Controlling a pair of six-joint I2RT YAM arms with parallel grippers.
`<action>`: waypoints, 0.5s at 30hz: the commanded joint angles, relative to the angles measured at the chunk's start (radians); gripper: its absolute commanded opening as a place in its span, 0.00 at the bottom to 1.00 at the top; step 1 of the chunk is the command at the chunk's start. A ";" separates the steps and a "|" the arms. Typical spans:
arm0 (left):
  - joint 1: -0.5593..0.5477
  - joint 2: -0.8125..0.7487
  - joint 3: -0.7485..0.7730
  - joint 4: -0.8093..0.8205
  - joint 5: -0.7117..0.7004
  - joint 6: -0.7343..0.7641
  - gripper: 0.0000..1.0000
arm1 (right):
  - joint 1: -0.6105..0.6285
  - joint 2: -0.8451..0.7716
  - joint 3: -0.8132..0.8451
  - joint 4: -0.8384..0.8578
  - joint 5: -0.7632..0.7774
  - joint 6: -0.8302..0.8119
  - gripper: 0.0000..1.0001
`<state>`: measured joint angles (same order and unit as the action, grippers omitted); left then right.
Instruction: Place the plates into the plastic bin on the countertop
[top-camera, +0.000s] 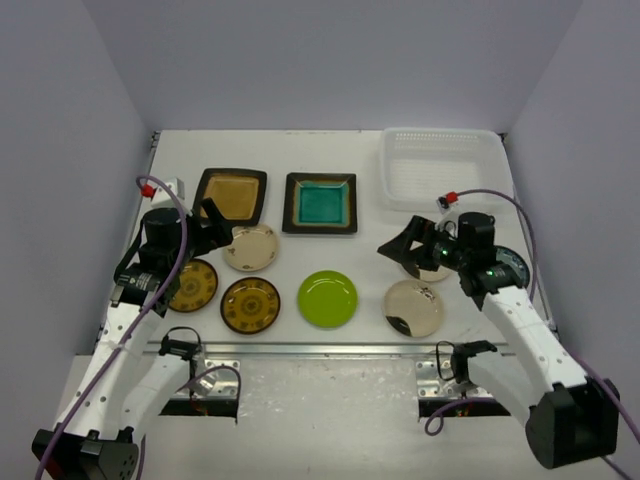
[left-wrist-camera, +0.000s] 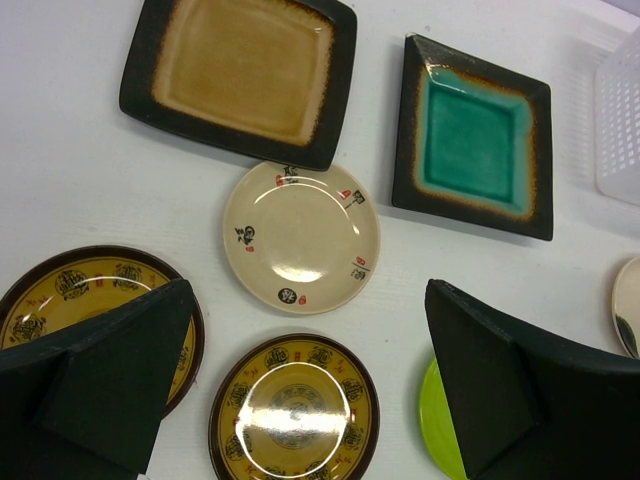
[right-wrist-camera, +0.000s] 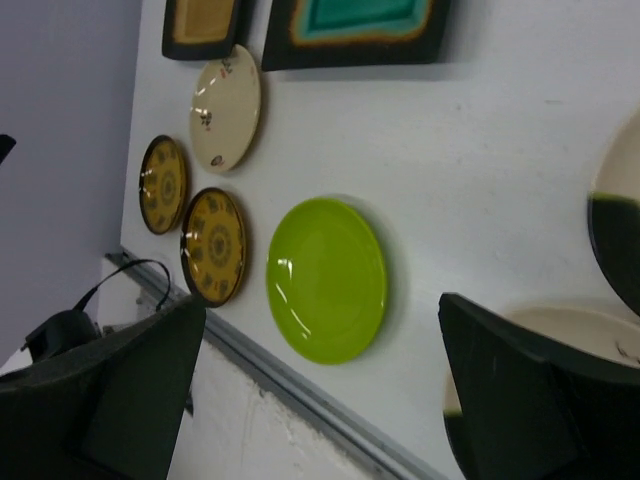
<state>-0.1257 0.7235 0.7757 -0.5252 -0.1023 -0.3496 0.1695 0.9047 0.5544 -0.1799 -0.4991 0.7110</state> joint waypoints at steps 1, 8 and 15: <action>-0.012 -0.009 -0.001 0.051 0.006 -0.006 1.00 | 0.179 0.184 -0.025 0.362 0.273 0.173 0.99; -0.011 -0.008 -0.003 0.054 0.005 -0.006 1.00 | 0.475 0.475 -0.014 0.656 0.758 0.443 0.99; -0.011 -0.003 -0.004 0.054 0.013 -0.005 1.00 | 0.635 0.776 0.177 0.750 1.032 0.643 0.99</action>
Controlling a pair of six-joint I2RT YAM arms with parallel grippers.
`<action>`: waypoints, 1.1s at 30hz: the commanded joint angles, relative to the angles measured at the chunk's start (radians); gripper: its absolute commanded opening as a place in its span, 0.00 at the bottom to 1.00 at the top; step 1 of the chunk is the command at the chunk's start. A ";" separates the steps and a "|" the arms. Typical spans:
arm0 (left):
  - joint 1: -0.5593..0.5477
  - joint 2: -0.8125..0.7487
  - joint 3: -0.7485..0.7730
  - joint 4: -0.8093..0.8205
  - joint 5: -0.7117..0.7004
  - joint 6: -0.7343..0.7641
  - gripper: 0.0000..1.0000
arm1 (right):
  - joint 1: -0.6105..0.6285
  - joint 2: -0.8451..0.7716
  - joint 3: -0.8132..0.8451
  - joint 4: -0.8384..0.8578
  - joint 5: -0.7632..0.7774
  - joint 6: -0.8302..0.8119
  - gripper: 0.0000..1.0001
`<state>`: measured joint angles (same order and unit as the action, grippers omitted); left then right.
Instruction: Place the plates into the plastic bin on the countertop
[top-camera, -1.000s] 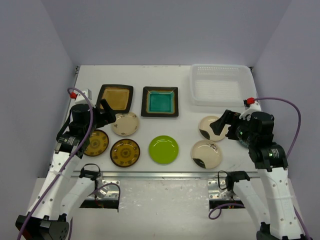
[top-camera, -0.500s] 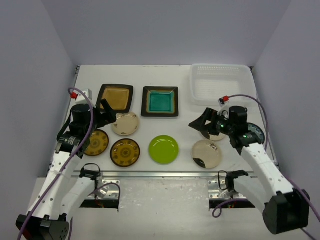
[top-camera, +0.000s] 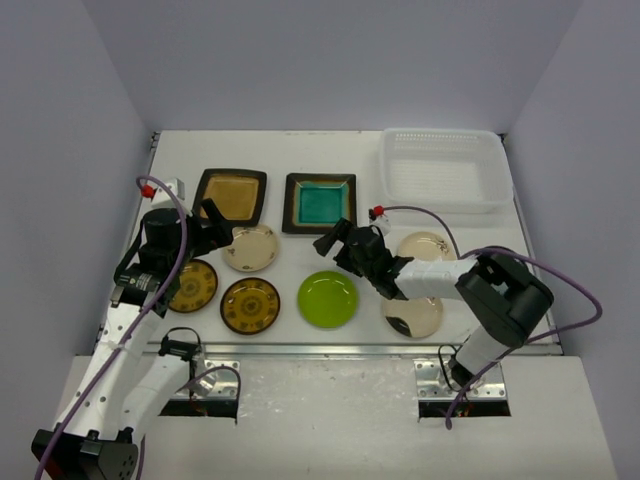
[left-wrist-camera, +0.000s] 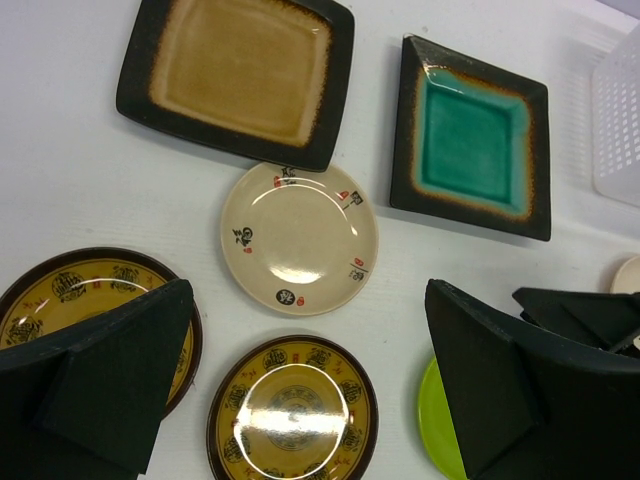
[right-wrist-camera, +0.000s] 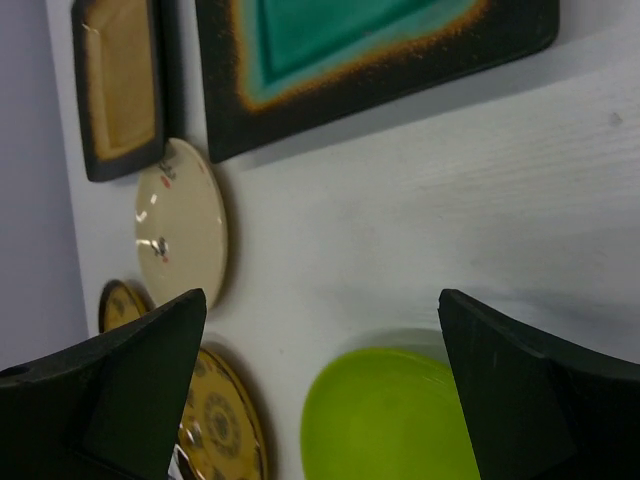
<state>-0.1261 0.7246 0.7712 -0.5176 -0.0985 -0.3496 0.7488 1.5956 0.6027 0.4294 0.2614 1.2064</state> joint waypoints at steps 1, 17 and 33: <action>-0.010 -0.004 0.000 0.047 0.010 -0.005 1.00 | 0.073 0.127 0.156 0.136 0.302 0.167 0.99; -0.014 -0.004 -0.001 0.050 0.036 -0.003 1.00 | 0.078 0.392 0.462 -0.386 0.393 0.888 0.92; -0.018 -0.017 -0.001 0.053 0.043 -0.003 1.00 | 0.010 0.542 0.526 -0.496 0.381 1.090 0.24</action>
<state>-0.1326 0.7242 0.7703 -0.5125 -0.0641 -0.3496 0.7738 2.0758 1.1367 0.0596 0.6072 2.0028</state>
